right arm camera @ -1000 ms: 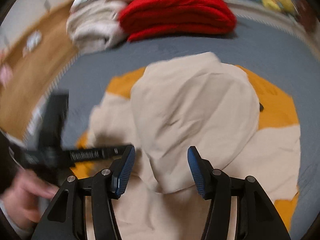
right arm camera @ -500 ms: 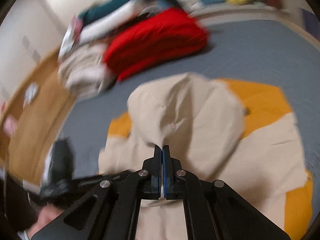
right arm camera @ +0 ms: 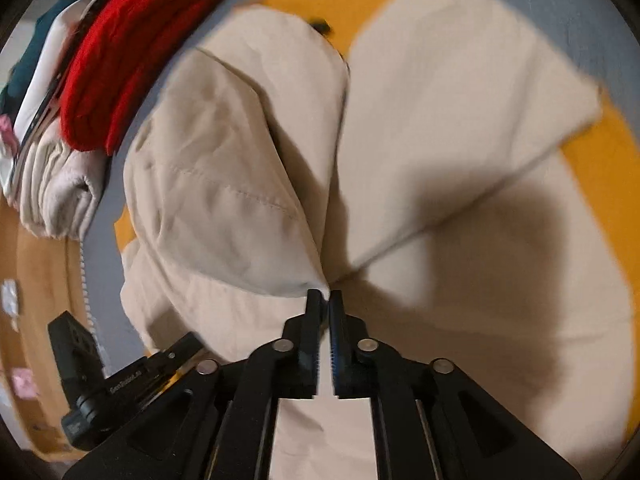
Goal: Fold large clothes
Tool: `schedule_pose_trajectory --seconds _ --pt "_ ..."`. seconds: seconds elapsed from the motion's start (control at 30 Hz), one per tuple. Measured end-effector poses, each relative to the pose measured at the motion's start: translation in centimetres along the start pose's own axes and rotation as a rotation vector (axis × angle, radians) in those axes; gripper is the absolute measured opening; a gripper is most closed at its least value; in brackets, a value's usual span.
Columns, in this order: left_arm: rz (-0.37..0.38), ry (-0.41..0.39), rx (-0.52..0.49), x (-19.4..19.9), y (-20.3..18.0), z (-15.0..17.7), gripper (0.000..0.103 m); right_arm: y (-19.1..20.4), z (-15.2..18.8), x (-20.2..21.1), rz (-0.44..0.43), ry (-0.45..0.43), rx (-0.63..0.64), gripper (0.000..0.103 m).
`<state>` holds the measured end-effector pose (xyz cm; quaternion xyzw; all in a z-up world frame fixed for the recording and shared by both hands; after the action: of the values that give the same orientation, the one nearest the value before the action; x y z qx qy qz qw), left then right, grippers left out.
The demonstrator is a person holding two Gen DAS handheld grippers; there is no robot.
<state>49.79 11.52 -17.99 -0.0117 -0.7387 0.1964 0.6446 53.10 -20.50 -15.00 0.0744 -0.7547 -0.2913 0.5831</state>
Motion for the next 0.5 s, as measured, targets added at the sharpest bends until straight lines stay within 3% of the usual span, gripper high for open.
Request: schedule_pose_trajectory --seconds 0.07,0.13,0.17,0.27,0.37,0.4,0.43,0.47,0.5 --pt "0.047 -0.018 0.011 0.8 -0.2 -0.3 0.003 1.3 -1.0 2.0 0.051 -0.109 0.080 0.021" --pt "0.090 -0.031 0.025 1.5 -0.1 -0.2 0.004 3.5 -1.8 3.9 0.073 -0.219 0.193 0.052" --pt "0.105 -0.038 0.030 1.8 -0.1 -0.2 0.005 4.6 -2.2 4.3 0.063 -0.242 0.244 0.058" --pt "0.136 -0.058 0.031 2.2 -0.1 -0.3 0.016 6.9 -4.0 4.9 0.063 -0.260 0.374 0.060" --pt "0.173 -0.033 0.047 1.3 -0.3 -0.3 0.025 7.8 -5.8 3.6 0.088 -0.218 0.465 0.059" --pt "0.185 -0.015 0.052 0.7 -0.5 -0.1 0.025 7.6 -6.2 3.1 0.094 -0.203 0.476 0.053" --pt "0.192 0.001 0.057 0.2 -1.5 -0.4 0.025 7.3 -6.3 3.1 0.077 -0.193 0.473 0.028" --pt "0.198 0.013 0.064 -0.3 -1.4 -0.3 0.025 7.1 -6.6 2.7 0.036 -0.164 0.451 0.014" --pt "0.197 0.015 0.071 -0.5 -1.3 -0.2 0.025 6.7 -6.7 2.6 0.003 -0.142 0.427 0.007"
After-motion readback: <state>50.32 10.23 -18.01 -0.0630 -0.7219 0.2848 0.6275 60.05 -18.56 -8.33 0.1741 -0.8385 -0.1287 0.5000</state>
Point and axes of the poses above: each gripper's, at about its wrist camera, not at the fingertips, and x roughly against the way its jaws point, y to its left, z to its underside, the point moved 6 cm from there along -x, roughly the way its jaws point, and after that the axes turned 6 degrees about -z, right-handed, at the moved point
